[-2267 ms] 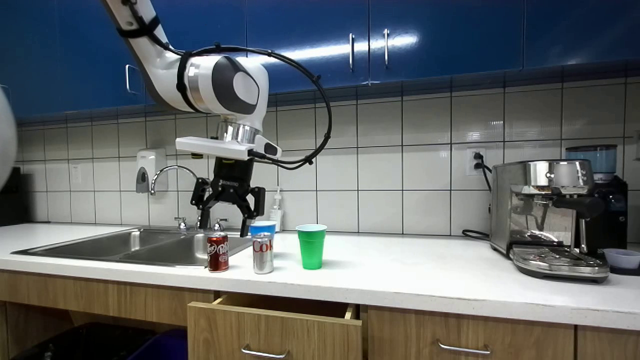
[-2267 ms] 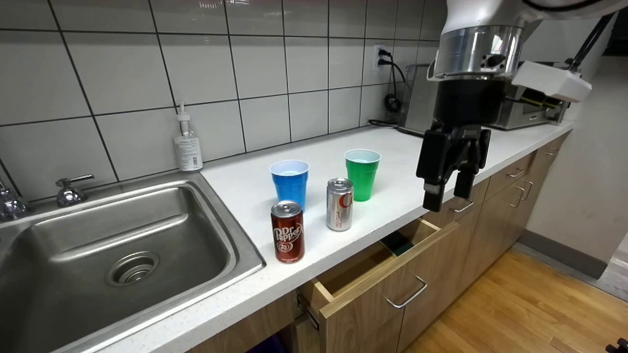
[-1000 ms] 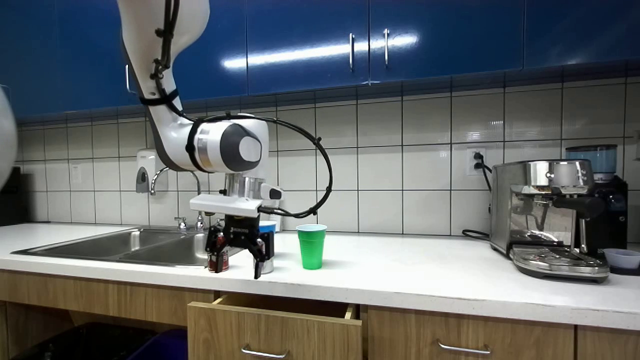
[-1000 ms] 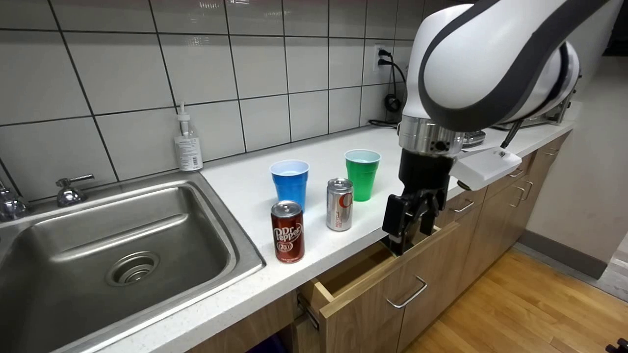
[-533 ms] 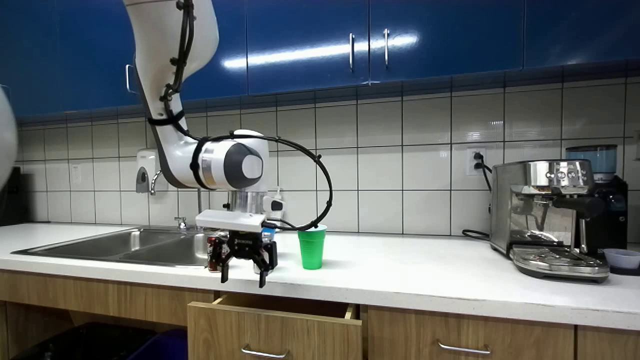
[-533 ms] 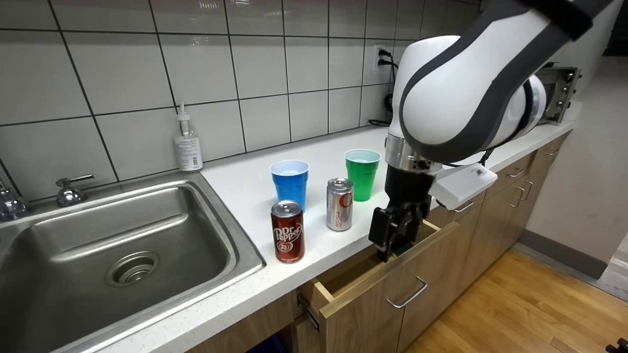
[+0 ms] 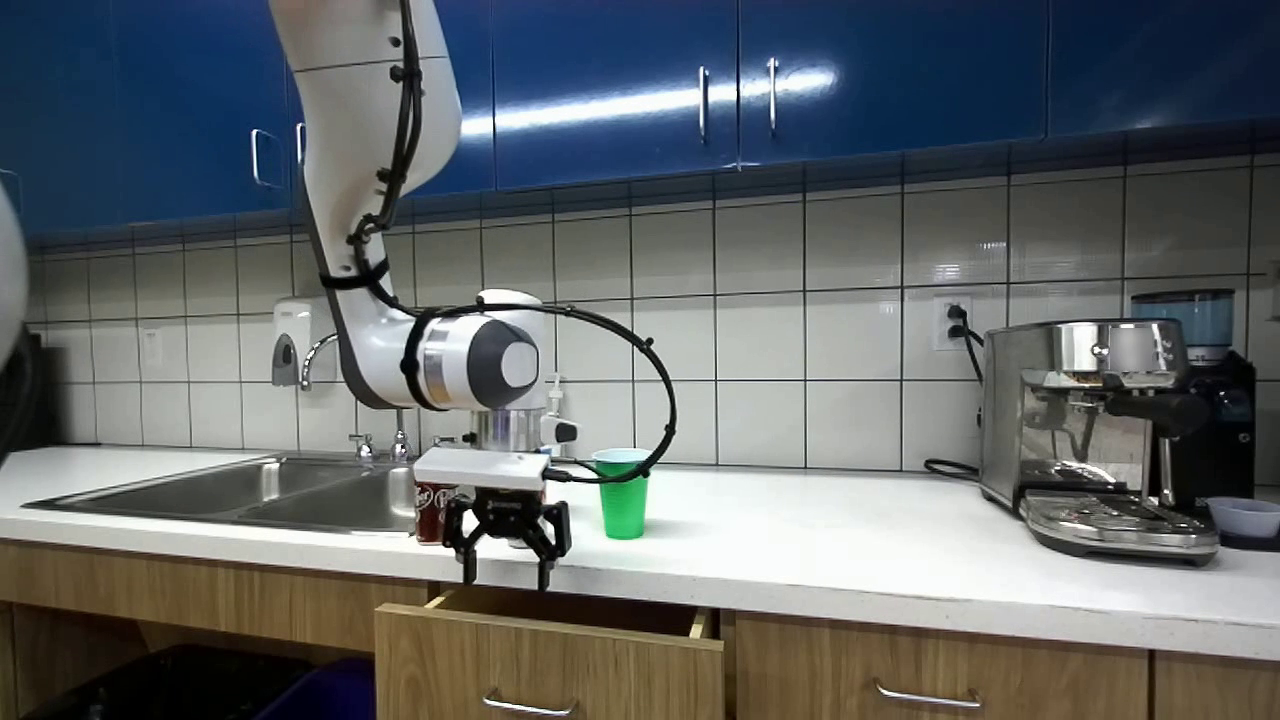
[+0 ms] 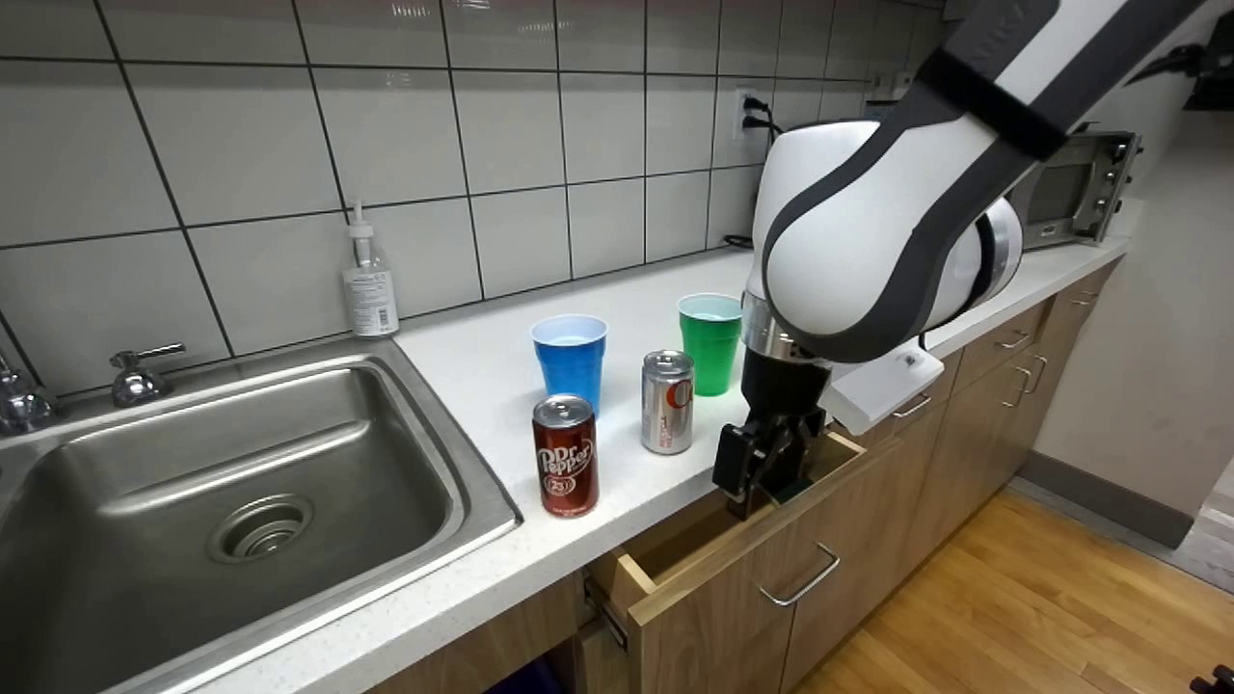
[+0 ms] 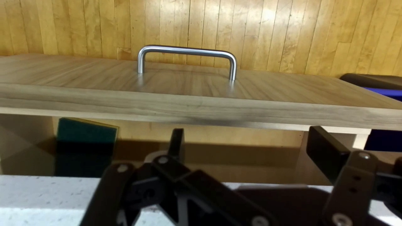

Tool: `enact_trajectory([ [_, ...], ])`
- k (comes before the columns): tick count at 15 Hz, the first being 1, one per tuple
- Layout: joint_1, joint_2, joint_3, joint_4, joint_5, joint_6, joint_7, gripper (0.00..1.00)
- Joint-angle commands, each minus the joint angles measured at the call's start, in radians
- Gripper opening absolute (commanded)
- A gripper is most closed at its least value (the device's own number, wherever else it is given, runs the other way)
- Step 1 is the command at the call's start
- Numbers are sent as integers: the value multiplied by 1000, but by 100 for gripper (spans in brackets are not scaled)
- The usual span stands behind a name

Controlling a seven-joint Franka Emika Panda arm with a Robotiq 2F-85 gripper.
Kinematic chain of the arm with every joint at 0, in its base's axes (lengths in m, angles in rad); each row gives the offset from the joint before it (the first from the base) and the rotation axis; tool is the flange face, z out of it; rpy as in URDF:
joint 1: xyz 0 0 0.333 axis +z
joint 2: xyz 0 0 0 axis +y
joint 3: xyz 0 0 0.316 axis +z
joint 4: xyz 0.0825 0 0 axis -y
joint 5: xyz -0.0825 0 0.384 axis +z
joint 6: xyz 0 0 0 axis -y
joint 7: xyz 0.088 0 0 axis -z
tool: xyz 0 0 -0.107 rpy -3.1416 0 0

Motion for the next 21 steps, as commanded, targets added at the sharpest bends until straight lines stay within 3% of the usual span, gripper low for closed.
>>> enact_trajectory([
  [1, -19, 49, 3, 46, -59, 14, 15, 100],
  [13, -7, 155, -12, 102, -76, 93, 93, 100],
  [21, 9, 197, -27, 141, -86, 46, 146, 100],
])
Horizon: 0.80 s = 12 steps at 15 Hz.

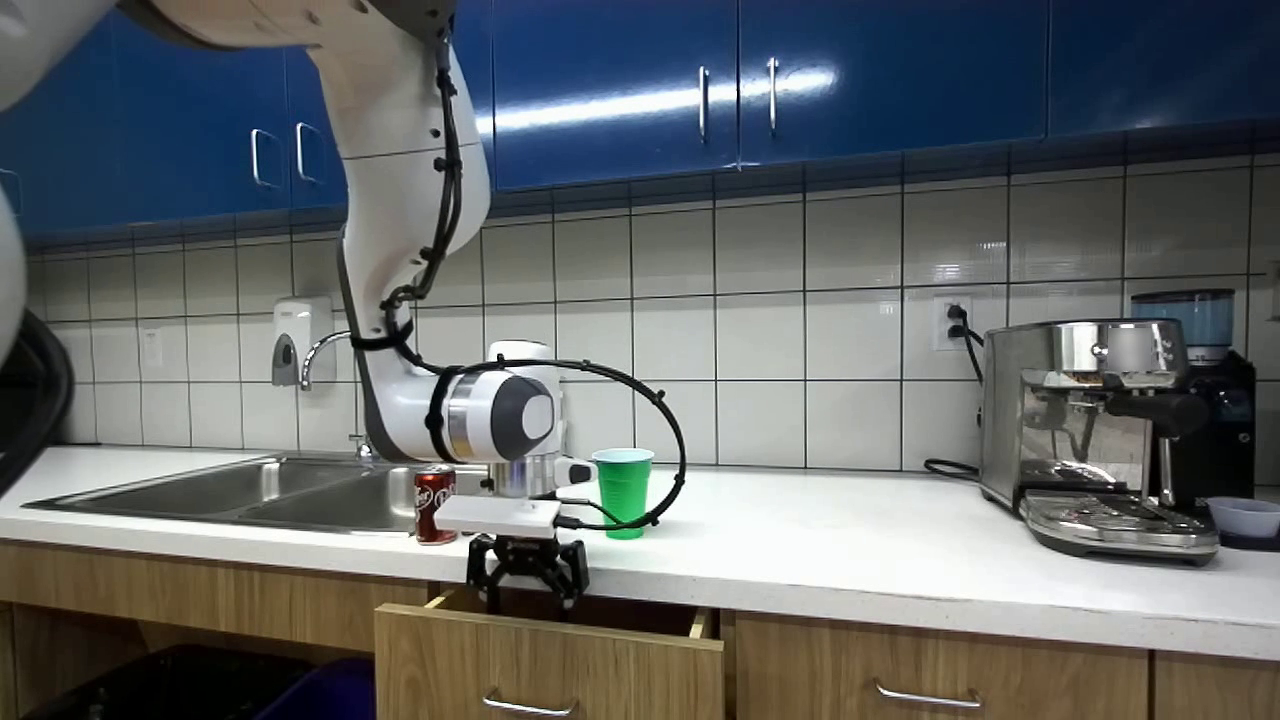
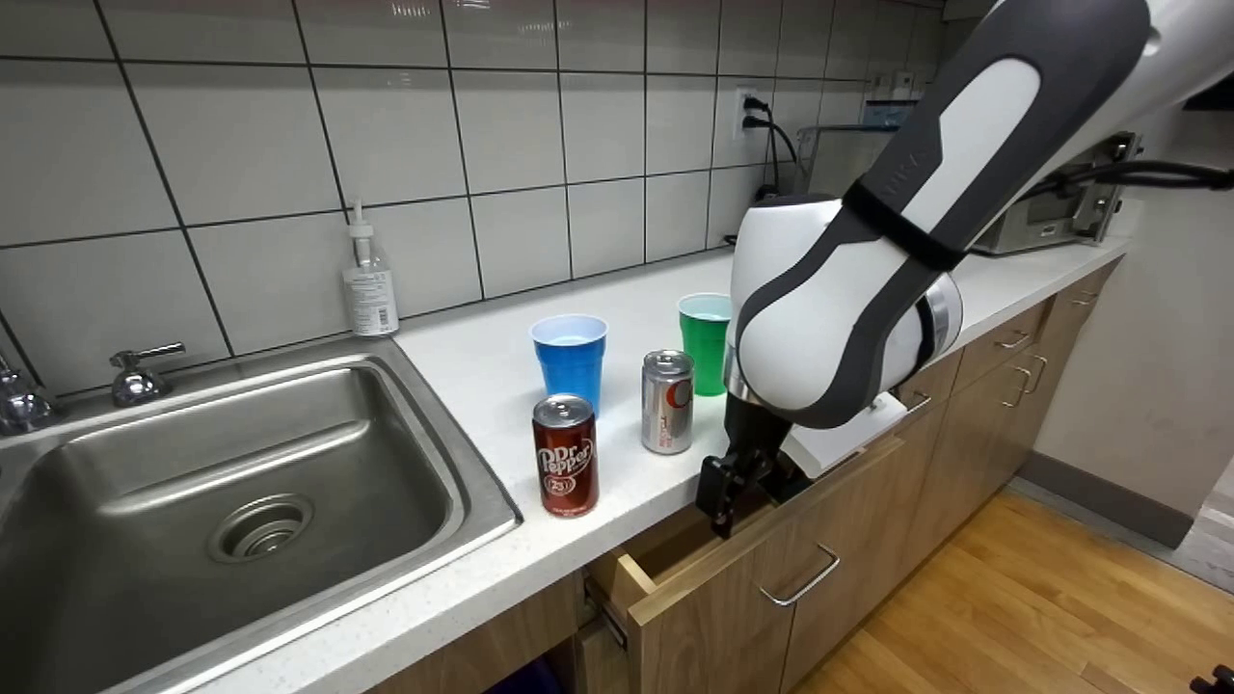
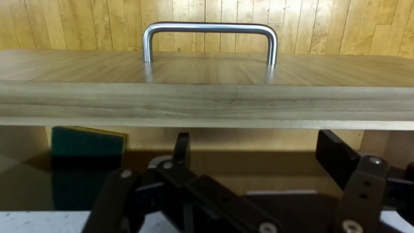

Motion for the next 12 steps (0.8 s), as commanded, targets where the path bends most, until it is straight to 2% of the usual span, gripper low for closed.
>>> enact_trajectory([
  [1, 7, 14, -5, 38, -26, -62, 45, 100],
  [6, -22, -8, 28, 42, 5, -143, 15, 100],
  [12, -19, -18, 30, 22, 10, -150, 26, 100],
])
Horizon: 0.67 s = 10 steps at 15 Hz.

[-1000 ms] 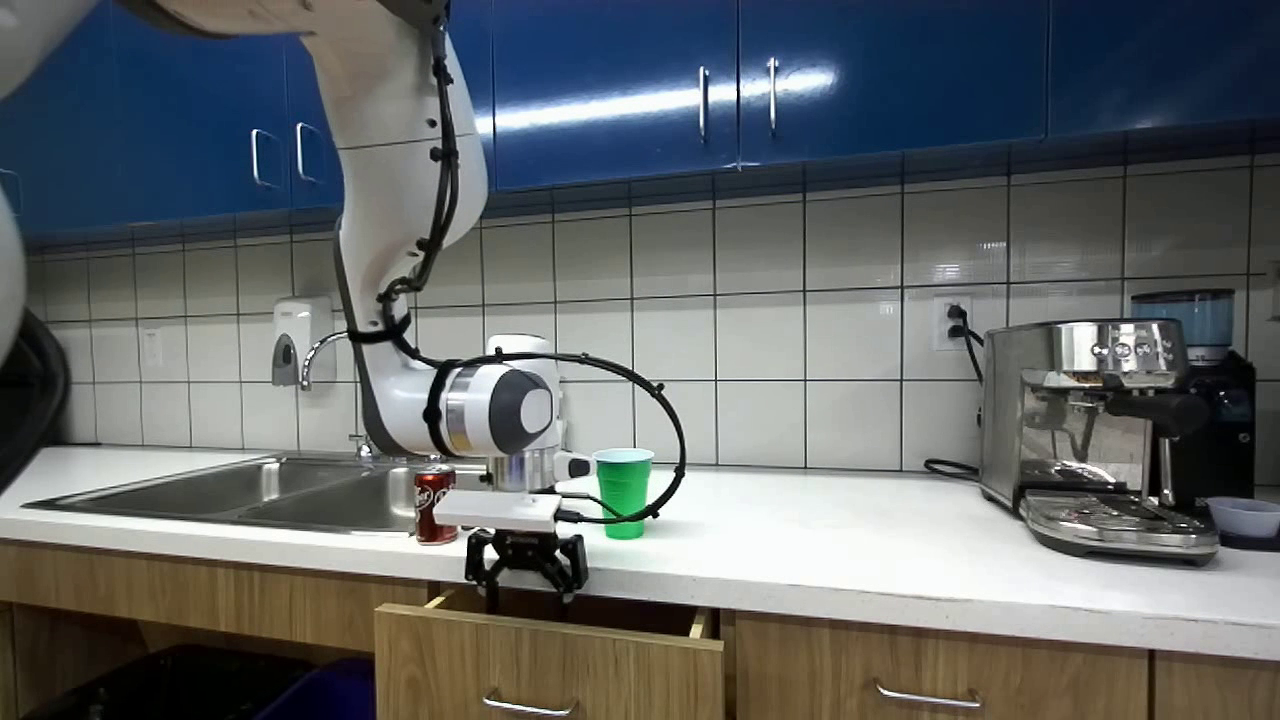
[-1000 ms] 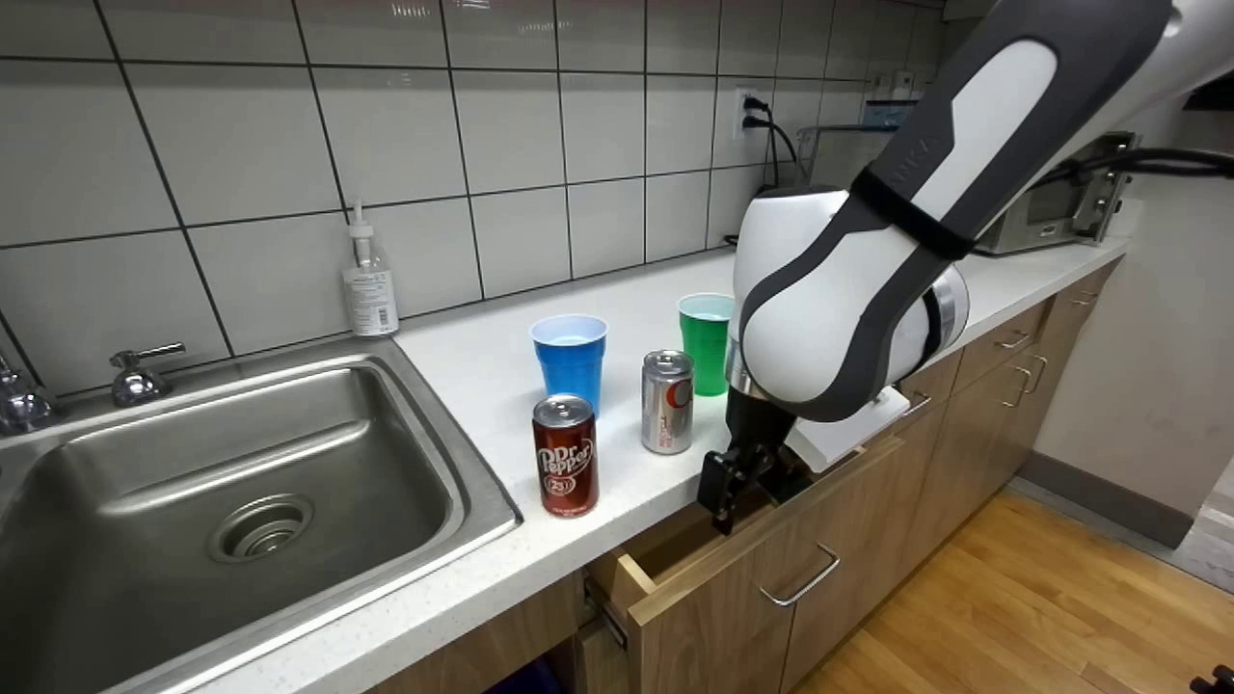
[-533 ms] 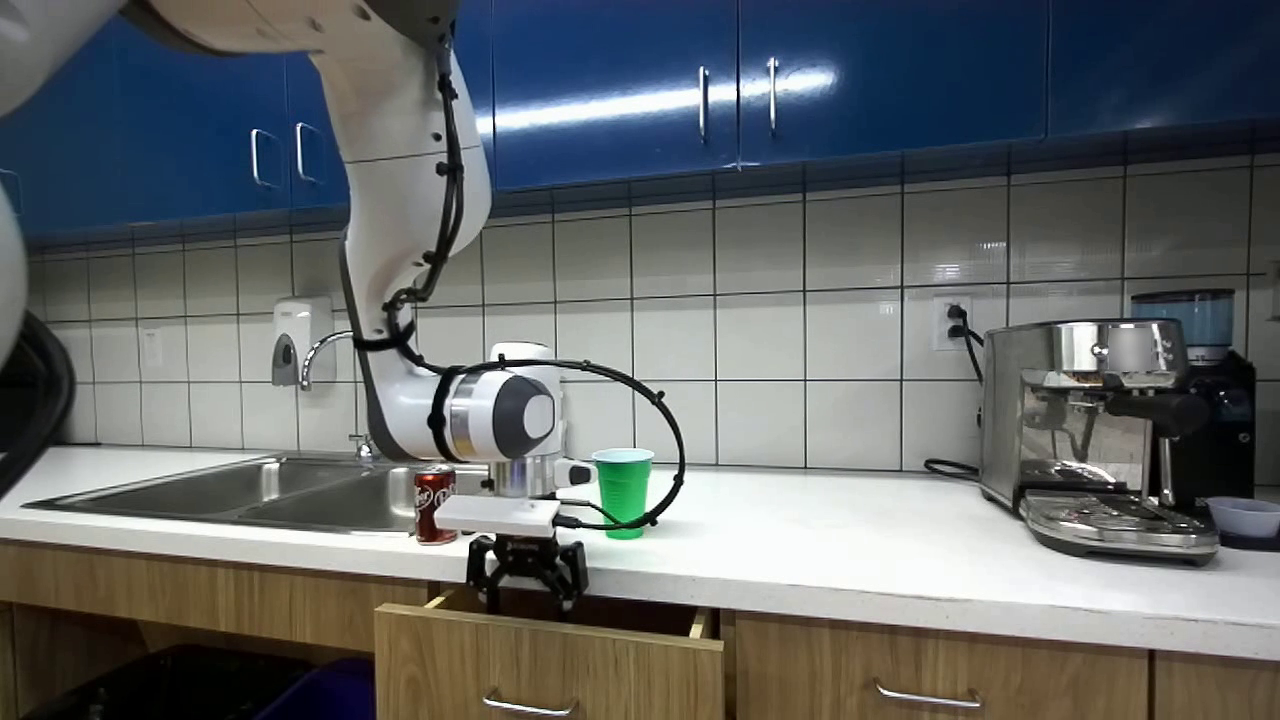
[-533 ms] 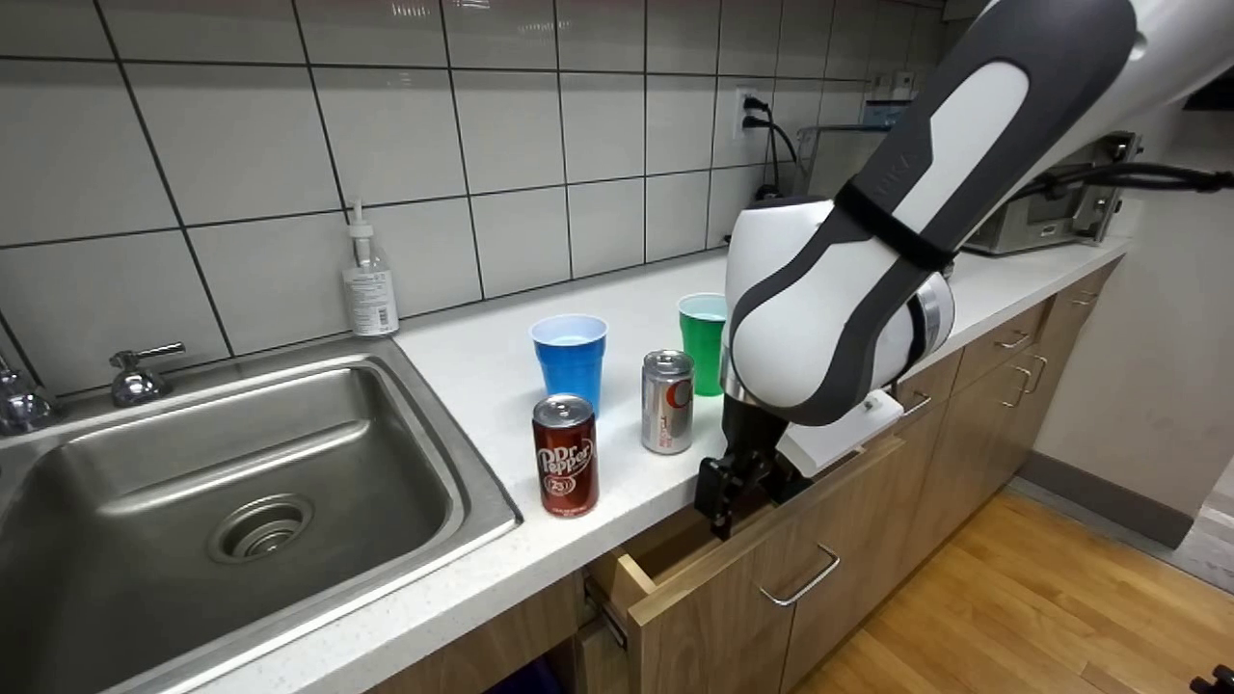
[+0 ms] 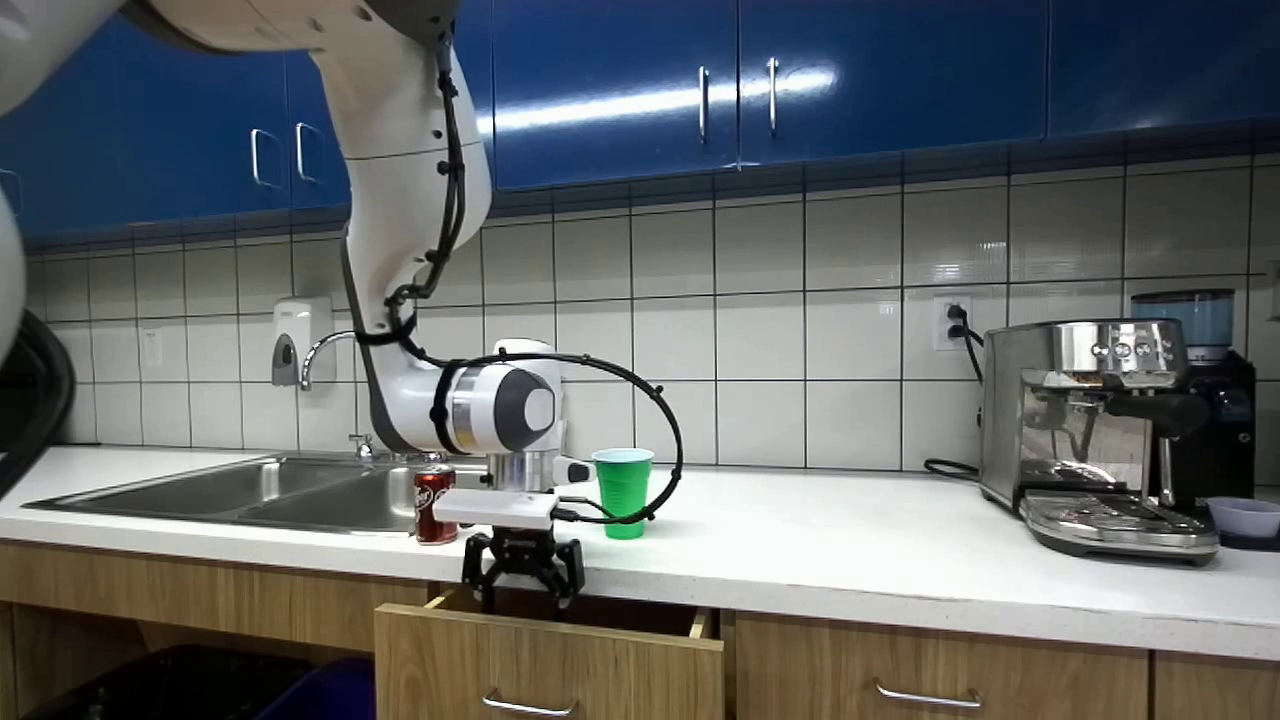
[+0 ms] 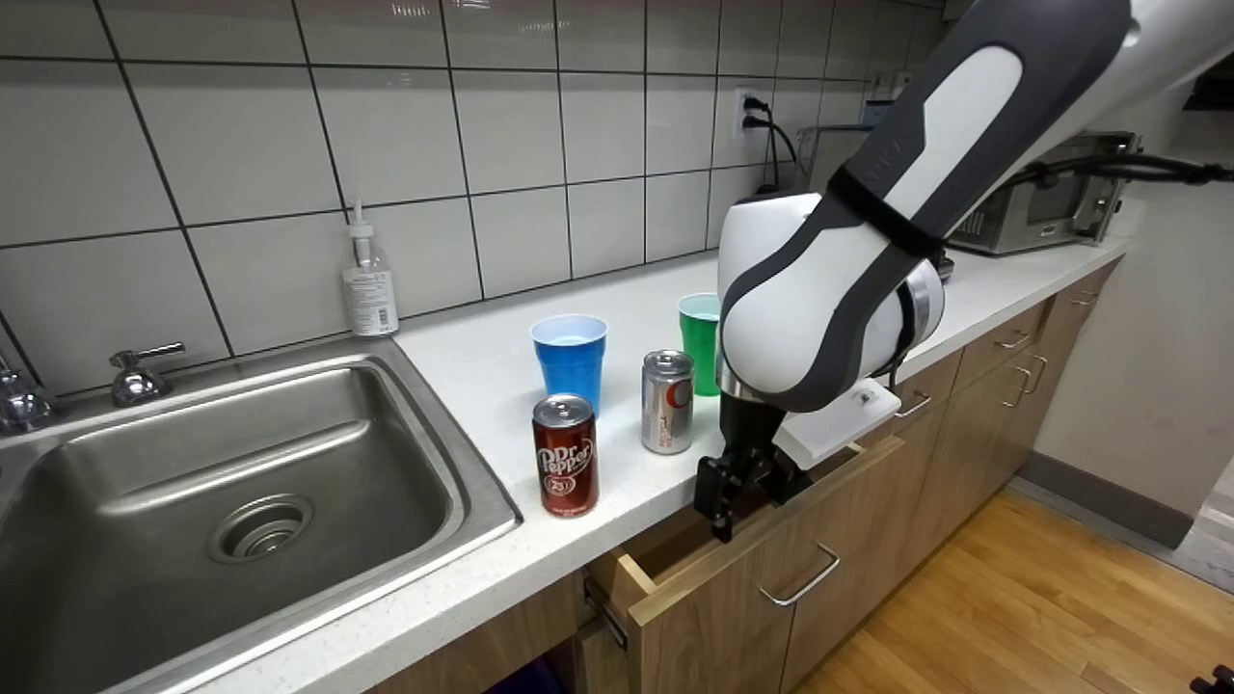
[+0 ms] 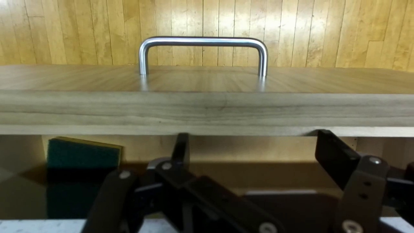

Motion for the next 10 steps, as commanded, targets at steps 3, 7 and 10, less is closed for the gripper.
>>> enact_trajectory([
  [3, -13, -35, 19, -41, 8, -35, 29, 100],
  [7, -15, -58, 19, -82, 21, -23, 50, 100],
  [10, -17, -77, 20, -116, 37, -16, 69, 100],
])
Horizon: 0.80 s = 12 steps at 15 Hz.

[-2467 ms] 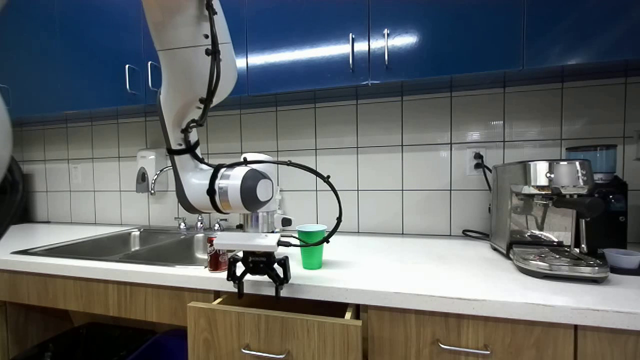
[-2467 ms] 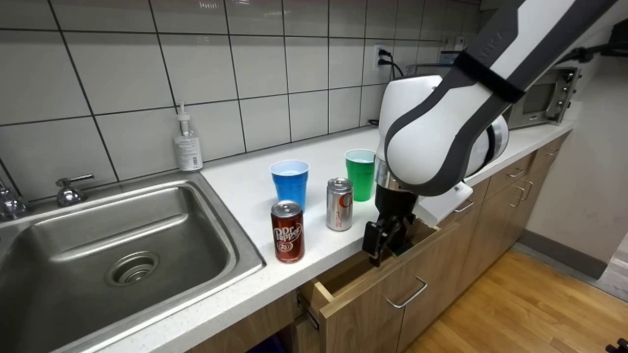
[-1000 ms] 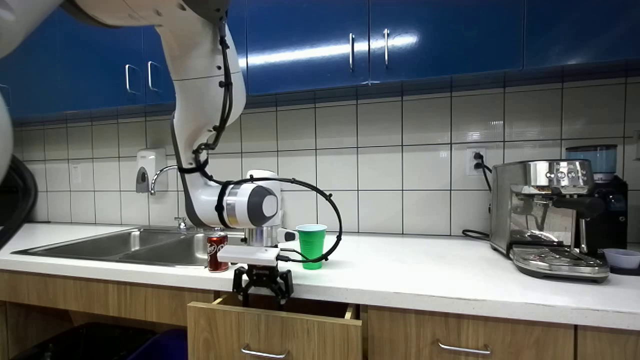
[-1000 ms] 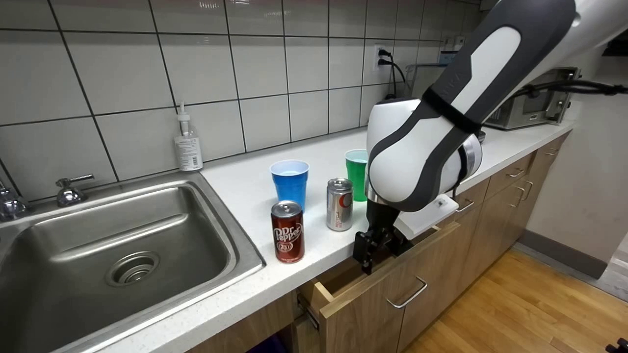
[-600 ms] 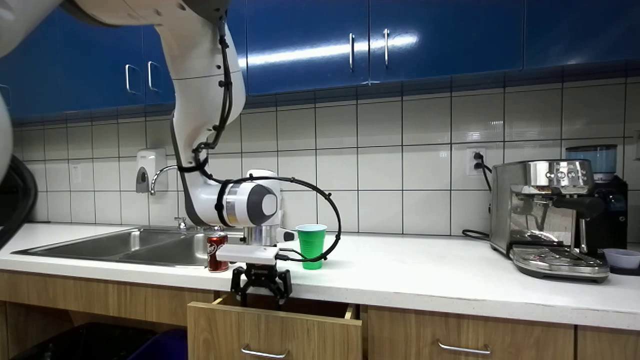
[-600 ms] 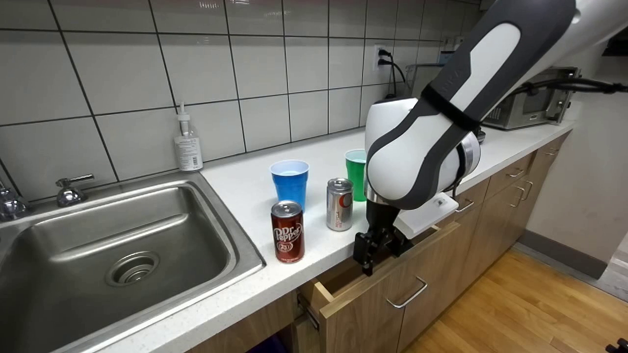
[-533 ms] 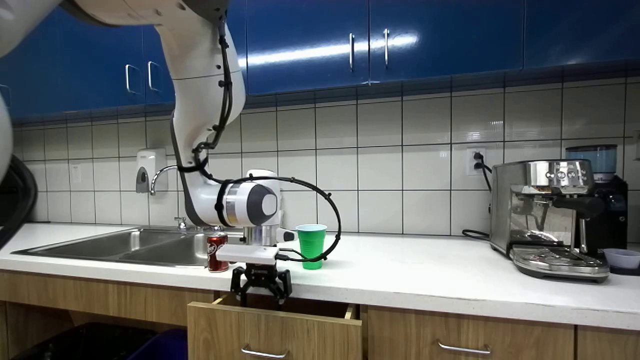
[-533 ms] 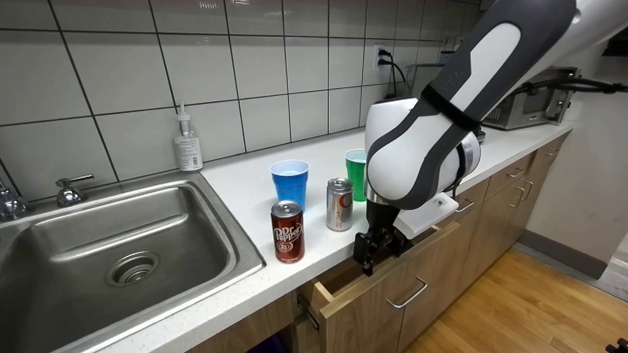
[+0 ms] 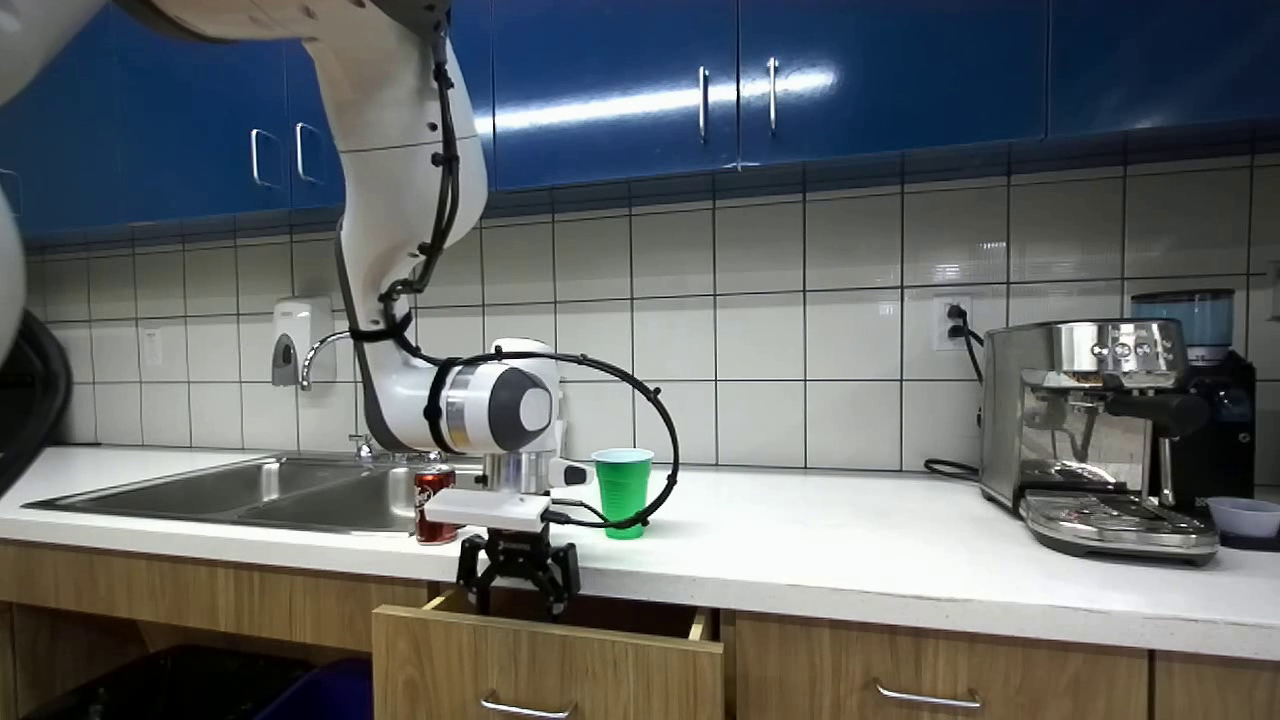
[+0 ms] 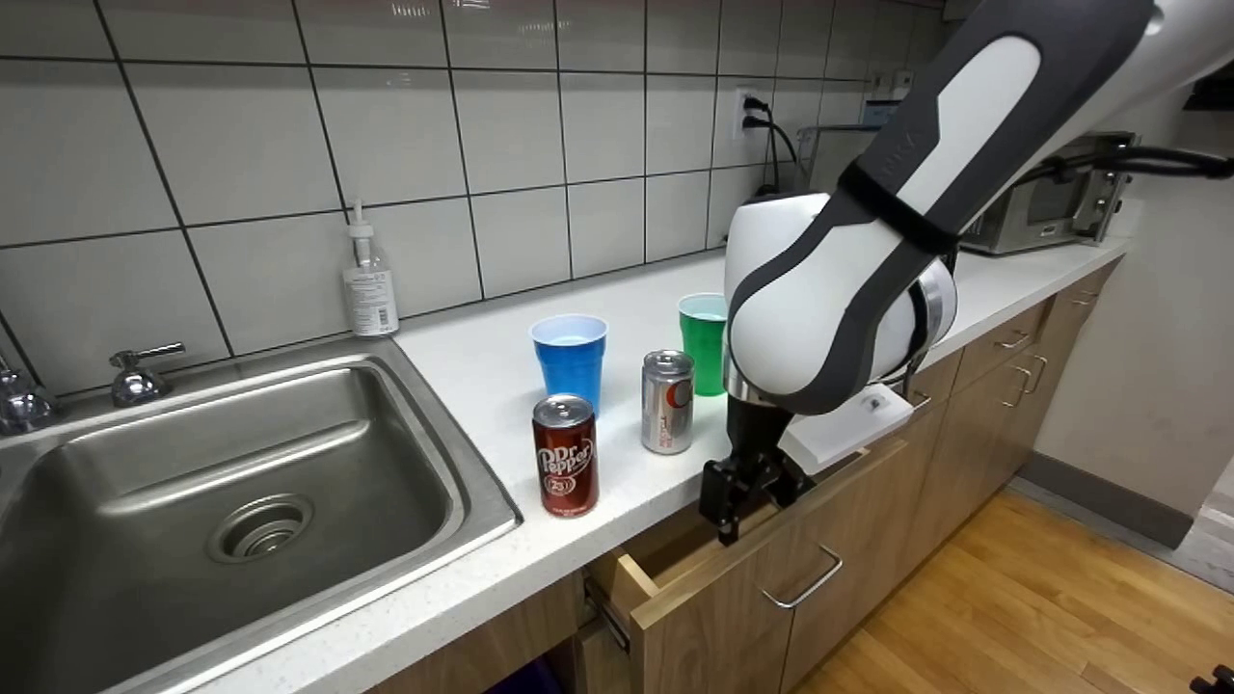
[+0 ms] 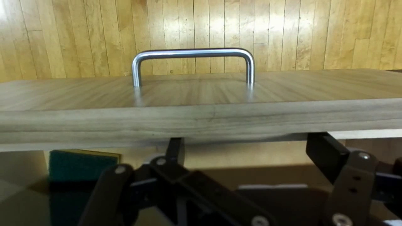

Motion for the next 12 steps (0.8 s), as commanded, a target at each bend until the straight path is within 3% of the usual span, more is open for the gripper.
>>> enact_trajectory([
  [1, -16, -63, 17, -93, 27, -13, 39, 100],
  [12, -18, -166, 26, -246, 91, -10, 55, 100],
])
